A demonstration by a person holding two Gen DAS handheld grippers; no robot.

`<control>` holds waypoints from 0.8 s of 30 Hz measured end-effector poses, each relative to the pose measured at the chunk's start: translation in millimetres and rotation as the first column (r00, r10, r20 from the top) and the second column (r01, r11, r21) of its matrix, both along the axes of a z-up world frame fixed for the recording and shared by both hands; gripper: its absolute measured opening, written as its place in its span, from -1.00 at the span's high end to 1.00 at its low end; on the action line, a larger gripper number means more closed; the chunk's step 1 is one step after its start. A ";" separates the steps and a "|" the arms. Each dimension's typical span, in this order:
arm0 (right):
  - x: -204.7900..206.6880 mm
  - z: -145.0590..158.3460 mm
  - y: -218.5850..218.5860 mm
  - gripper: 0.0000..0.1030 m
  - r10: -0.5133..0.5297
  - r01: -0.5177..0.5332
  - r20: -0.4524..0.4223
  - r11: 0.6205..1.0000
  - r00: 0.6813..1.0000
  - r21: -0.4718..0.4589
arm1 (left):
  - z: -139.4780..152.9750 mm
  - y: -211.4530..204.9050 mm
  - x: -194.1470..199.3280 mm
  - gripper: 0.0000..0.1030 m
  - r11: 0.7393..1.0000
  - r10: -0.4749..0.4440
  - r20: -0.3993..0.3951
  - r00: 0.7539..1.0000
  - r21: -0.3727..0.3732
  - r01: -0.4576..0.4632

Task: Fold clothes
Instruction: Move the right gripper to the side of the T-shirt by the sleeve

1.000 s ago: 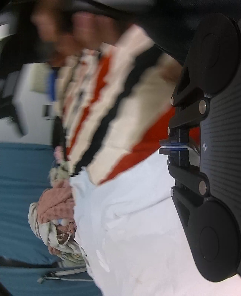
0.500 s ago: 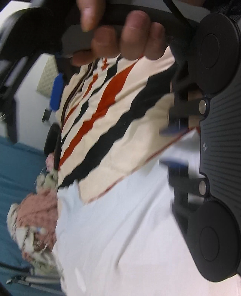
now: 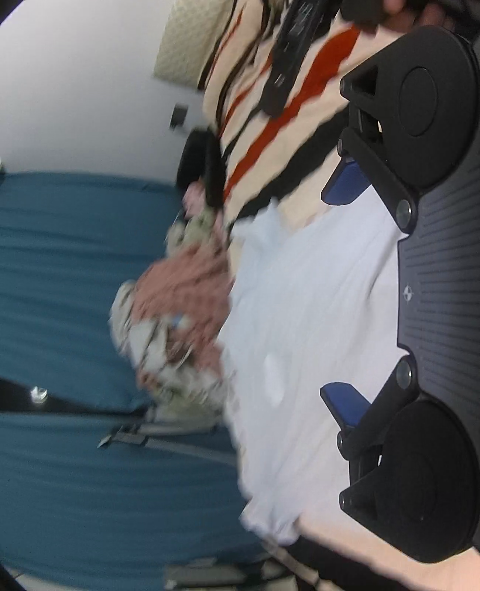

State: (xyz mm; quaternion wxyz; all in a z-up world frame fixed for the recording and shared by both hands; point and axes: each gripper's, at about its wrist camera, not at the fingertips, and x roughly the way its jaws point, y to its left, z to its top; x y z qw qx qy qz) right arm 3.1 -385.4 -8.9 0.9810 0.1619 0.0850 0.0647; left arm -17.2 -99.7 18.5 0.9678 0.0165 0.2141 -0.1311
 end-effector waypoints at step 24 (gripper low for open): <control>8.7 -5.7 56.7 -0.54 0.104 -0.103 -0.002 0.985 0.995 -0.136 | -36.3 53.3 -4.0 -0.99 0.984 0.150 0.004 0.989 -0.095 -0.149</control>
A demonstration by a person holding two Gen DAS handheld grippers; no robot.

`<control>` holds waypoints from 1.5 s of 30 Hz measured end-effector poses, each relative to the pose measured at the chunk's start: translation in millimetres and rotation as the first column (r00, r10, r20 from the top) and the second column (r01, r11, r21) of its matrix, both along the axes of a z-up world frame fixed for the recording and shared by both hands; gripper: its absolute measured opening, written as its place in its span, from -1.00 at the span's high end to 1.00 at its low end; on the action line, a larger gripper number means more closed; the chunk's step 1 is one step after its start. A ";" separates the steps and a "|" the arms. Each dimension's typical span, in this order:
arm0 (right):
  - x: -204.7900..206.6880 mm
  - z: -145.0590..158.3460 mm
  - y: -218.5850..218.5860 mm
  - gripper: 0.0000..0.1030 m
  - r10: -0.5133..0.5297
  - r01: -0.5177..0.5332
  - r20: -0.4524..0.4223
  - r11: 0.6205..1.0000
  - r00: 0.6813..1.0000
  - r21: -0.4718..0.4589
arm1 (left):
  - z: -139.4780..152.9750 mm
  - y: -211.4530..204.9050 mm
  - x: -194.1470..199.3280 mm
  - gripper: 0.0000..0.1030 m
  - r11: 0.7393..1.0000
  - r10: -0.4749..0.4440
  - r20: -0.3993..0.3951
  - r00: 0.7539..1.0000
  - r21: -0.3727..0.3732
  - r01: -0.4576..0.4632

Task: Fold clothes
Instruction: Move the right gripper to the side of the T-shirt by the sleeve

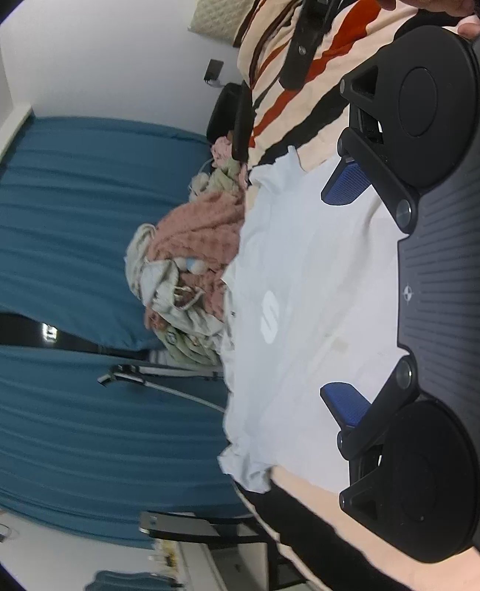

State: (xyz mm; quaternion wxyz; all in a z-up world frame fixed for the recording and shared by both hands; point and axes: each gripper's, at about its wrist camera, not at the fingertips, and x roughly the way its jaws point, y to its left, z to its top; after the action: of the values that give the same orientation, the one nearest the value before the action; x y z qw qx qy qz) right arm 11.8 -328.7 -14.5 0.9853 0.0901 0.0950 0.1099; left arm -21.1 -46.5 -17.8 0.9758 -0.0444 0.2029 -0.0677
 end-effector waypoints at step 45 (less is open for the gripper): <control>246.1 -126.0 -135.0 -0.35 -0.083 0.282 -0.303 0.651 0.950 0.705 | -36.5 0.0 31.4 -0.99 0.994 0.102 -0.110 0.989 0.036 -0.099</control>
State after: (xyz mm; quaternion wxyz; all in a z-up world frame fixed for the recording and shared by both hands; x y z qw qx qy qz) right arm 257.9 -463.7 -140.5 0.8502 0.5032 0.1525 0.0266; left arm 10.3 -46.5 -54.4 0.9656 -0.0434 0.2559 -0.0128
